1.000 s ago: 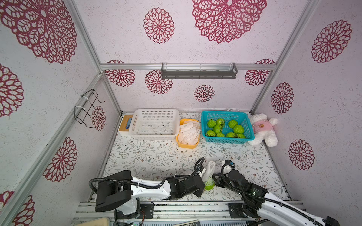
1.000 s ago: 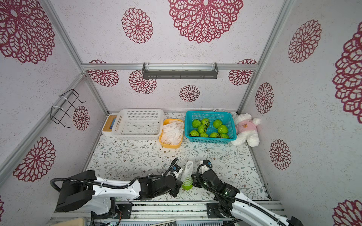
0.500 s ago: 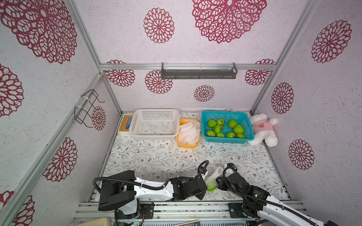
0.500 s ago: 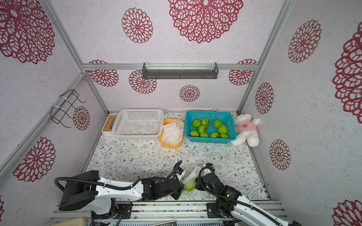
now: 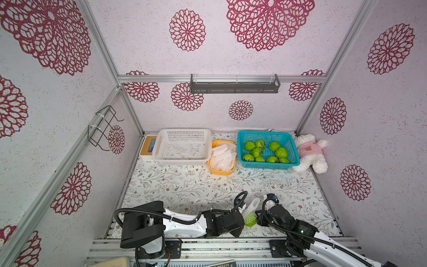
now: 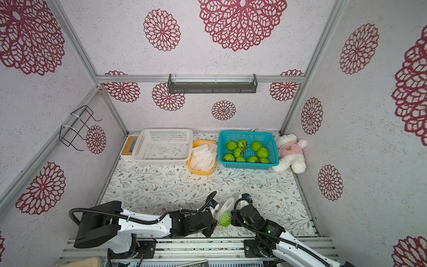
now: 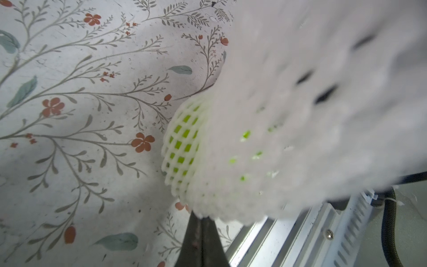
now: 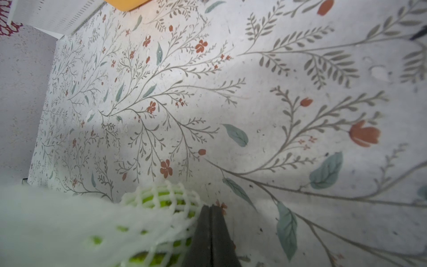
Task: Sleeve custard apples in foam nets
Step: Put on the foam net on the custard apple.
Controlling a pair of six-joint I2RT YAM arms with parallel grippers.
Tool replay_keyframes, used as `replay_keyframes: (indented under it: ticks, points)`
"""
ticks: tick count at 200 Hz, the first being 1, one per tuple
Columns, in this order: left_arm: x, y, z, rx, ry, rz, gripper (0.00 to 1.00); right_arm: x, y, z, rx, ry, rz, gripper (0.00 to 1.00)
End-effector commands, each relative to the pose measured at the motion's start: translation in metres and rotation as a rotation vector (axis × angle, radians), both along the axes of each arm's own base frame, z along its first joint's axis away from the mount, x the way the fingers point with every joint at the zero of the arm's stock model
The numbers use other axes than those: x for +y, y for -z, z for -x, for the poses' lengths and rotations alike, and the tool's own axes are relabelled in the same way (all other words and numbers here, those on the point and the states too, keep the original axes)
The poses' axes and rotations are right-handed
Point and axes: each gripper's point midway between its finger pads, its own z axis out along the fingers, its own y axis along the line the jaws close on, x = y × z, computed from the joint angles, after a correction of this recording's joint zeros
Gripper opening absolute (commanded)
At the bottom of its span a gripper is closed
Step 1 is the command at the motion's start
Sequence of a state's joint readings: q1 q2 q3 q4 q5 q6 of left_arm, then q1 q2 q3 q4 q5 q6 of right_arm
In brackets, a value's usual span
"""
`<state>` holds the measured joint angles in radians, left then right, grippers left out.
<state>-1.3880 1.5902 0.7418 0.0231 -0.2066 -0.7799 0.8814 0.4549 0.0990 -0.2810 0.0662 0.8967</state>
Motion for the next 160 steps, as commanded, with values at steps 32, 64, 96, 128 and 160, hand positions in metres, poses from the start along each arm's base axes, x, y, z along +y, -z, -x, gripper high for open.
replay_keyframes:
  ticks: [32,64,96,128,160]
  points:
    - [-0.007,0.003,0.007,0.02,0.01,0.001,0.0,-0.002,0.019,0.011,0.047,-0.044,0.034,0.0]
    - [-0.009,0.006,0.006,0.023,0.015,-0.009,0.0,0.002,0.016,0.01,0.042,-0.052,0.025,0.0]
    - [-0.009,0.01,0.0,0.038,-0.005,-0.016,0.0,0.016,0.01,0.008,0.042,-0.062,-0.029,0.0]
    - [-0.004,0.006,-0.015,0.032,-0.044,-0.007,0.0,0.038,-0.006,0.002,0.006,-0.087,-0.062,0.0]
    - [0.01,-0.003,-0.034,-0.012,-0.101,0.006,0.0,0.052,-0.028,-0.016,-0.07,-0.076,-0.076,0.0]
